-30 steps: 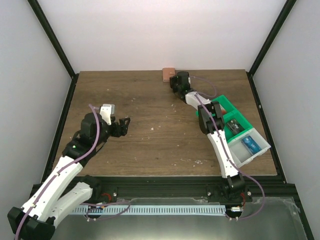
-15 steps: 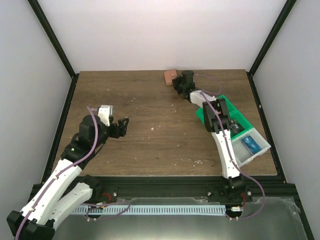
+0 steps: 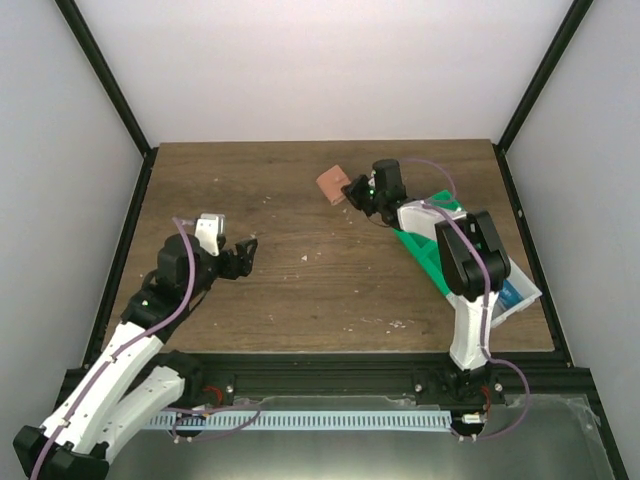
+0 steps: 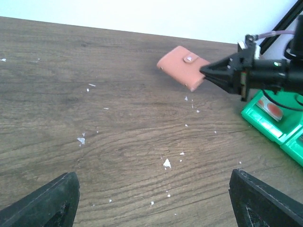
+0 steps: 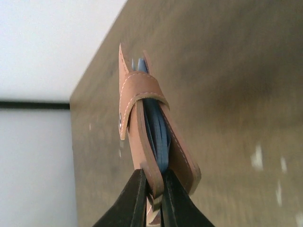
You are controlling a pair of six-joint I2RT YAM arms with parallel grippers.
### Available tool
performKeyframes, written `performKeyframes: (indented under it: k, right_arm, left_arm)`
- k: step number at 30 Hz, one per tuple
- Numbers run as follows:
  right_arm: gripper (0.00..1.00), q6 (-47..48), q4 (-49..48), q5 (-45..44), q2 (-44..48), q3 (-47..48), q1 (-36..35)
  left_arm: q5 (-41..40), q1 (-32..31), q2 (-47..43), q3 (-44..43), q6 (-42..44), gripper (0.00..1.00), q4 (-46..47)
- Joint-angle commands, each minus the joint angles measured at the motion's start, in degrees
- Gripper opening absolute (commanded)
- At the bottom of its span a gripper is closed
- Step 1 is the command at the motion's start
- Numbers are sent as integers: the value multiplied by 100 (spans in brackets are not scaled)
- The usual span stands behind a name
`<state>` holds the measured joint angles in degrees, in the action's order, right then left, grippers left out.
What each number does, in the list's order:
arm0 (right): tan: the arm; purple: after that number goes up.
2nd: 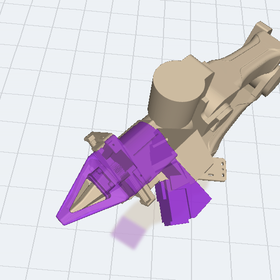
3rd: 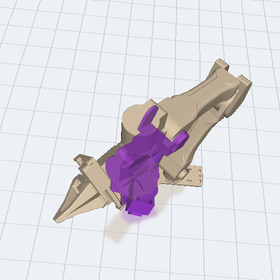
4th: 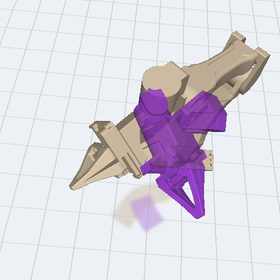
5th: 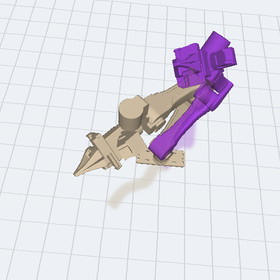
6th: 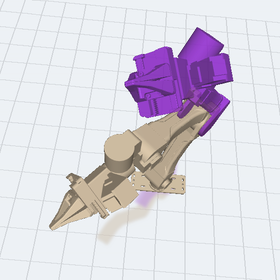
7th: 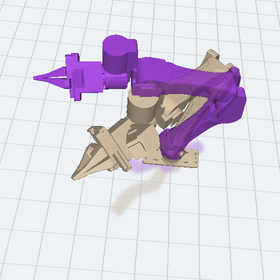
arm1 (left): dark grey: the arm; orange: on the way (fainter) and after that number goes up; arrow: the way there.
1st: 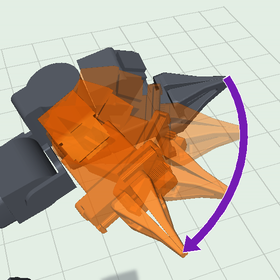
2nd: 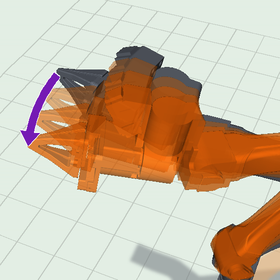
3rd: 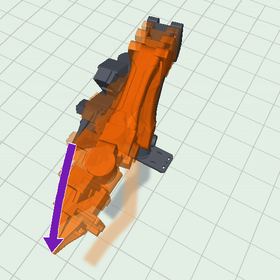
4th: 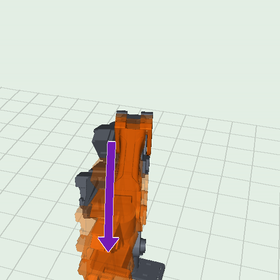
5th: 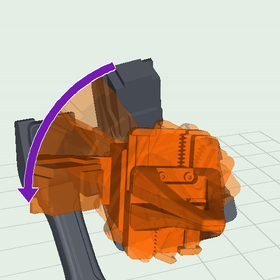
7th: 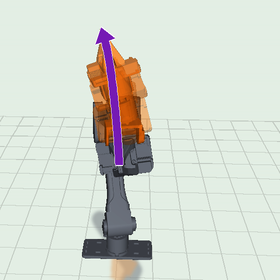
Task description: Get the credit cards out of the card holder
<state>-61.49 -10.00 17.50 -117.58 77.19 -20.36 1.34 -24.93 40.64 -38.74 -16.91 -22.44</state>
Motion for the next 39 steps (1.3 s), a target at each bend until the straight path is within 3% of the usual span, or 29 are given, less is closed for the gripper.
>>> performKeyframes:
  k: [1,11,16,18,20,25,31,39]
  right_arm:
    - [0,832,-147,628,1077,-1106,-344]
    - [1,691,-12,708,3038,-3602,-1149]
    - [1,451,31,658,3520,-4387,-1610]
    - [5,428,189,654,3643,-4524,-1798]
    - [19,654,569,576,3778,-4488,-1923]
    - [39,1695,1845,9,4212,-4143,-1963]
    - [40,2718,3067,-614,3874,-3227,-1993]
    - [38,3576,3093,-1161,2964,-2264,-2359]
  left_arm:
    - [53,-21,-77,93,-34,88,157]
    - [-132,-12,-22,8,25,91,125]
    - [-85,-10,18,41,-9,92,130]
    - [44,-10,67,52,-37,92,130]
    - [229,-6,131,51,-82,92,150]
    - [998,-12,268,151,-560,92,239]
    - [1910,-10,400,684,-1430,88,962]
    - [2596,-12,753,1377,-2176,79,1811]
